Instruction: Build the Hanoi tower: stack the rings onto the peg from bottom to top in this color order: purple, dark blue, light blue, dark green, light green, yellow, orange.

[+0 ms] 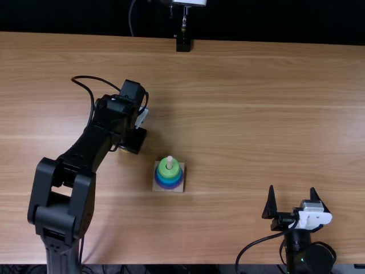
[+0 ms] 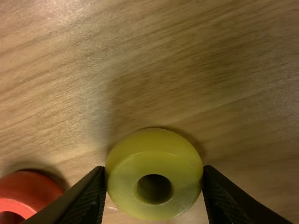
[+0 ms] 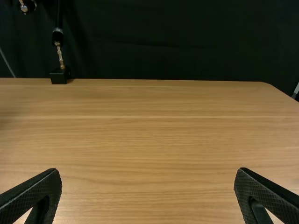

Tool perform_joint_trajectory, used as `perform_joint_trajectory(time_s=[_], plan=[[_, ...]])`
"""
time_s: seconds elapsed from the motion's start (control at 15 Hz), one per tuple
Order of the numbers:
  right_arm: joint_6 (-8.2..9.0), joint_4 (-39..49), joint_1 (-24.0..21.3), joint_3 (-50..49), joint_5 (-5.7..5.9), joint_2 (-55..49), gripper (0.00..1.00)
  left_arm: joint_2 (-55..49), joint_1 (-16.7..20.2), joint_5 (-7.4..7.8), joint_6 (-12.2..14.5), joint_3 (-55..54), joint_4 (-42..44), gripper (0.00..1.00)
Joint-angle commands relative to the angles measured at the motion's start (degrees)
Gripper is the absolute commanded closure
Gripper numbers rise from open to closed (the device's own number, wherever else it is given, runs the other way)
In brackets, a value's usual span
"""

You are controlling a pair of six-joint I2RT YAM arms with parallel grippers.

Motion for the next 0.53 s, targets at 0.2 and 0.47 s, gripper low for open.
perform_joint_trajectory(time_s=[0.2, 0.47], plan=[[0.47, -1.1, -0.4, -0.9, 1.05, -0.7, 0.0, -5.3, -1.7, 0.07, -2.6, 6.8, -6.4, 1.0], [0.47, -1.1, -0.4, -0.9, 1.05, -0.7, 0.0, -10.8, -2.7, 0.91, -4.2, 10.0, -15.3, 1.0]])
